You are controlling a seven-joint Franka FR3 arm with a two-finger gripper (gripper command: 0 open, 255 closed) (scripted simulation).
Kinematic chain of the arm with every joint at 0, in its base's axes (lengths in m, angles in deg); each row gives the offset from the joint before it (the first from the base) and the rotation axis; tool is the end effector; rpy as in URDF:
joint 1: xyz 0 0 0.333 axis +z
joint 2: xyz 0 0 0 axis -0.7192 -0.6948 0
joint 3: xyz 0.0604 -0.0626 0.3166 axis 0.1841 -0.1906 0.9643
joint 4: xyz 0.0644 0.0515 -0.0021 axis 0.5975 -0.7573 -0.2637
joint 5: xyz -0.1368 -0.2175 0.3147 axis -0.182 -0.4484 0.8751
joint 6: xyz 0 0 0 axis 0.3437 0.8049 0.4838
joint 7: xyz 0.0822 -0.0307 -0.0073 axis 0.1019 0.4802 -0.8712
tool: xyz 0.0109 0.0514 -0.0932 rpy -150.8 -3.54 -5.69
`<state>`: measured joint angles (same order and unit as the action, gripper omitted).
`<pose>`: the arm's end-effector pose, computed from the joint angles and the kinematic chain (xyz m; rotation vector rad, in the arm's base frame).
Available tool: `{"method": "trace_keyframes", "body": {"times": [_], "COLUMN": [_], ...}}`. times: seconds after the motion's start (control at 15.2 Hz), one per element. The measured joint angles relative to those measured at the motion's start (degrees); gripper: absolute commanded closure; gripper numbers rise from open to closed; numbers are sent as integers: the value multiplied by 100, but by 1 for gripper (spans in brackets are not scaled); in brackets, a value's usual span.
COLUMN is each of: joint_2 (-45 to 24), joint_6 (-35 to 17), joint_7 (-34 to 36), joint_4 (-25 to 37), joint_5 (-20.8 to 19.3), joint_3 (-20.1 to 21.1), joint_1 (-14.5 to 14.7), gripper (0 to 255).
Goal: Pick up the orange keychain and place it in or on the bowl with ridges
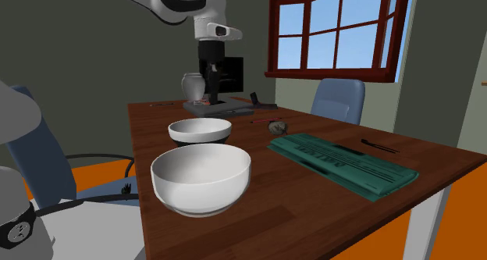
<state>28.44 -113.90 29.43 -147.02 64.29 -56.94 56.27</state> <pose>0.3866 0.3271 0.5113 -3.0790 -0.6162 -0.0013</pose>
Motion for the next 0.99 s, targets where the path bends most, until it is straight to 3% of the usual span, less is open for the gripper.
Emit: {"method": "trace_keyframes", "body": {"times": [0.99], "joint_2": [-232], "joint_6": [-1049], "joint_7": [51], "joint_4": [-837], "joint_5": [-43], "joint_3": [100], "joint_1": [15], "gripper": [255]}}
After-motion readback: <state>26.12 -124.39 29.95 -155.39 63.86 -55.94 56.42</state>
